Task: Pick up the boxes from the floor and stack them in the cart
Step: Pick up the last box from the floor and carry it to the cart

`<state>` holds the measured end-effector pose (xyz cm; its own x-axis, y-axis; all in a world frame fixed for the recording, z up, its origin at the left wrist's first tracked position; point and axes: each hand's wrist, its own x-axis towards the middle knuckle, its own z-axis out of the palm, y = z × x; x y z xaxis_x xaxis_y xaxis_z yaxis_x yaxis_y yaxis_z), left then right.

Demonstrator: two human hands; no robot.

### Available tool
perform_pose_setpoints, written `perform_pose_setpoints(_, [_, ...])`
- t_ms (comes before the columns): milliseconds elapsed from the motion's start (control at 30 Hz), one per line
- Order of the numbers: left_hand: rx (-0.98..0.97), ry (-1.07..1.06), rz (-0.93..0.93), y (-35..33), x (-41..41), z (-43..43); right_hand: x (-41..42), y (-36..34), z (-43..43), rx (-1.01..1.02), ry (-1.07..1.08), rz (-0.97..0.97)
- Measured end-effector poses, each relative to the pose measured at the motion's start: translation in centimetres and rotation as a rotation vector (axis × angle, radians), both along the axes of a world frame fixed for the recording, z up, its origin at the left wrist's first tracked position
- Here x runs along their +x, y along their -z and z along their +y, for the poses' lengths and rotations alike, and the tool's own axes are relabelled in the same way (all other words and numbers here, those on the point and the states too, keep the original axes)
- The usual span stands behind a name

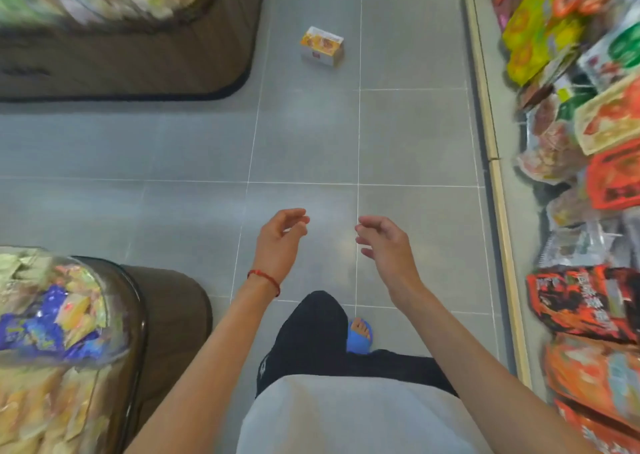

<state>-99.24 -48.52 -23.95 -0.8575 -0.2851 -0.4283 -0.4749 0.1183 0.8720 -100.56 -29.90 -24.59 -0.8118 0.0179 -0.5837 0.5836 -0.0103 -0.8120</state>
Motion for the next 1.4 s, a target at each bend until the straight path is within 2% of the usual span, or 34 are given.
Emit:
perform_pose_setpoints(367, [0.06,-0.035,-0.024,1.8,-30.0,-2.2,-31.1,1.3,-1.7,0.019,0.055,0.016])
perform_pose_setpoints(767, [0.055,-0.038,-0.066,1.5,-60.4,-3.8,-60.8,1.5,-2.0,0.008,0.106,-0.055])
perform_pose_setpoints(1067, [0.022,-0.146,-0.098,1.3,-81.9,-4.9,-85.5,2.0,-3.3,0.043,-0.102,-0.055])
perform_pose_setpoints(1400, [0.07,-0.213,-0.189,5.3,-101.2,-10.5,-105.3,5.8,-9.0,0.118,-0.201,-0.137])
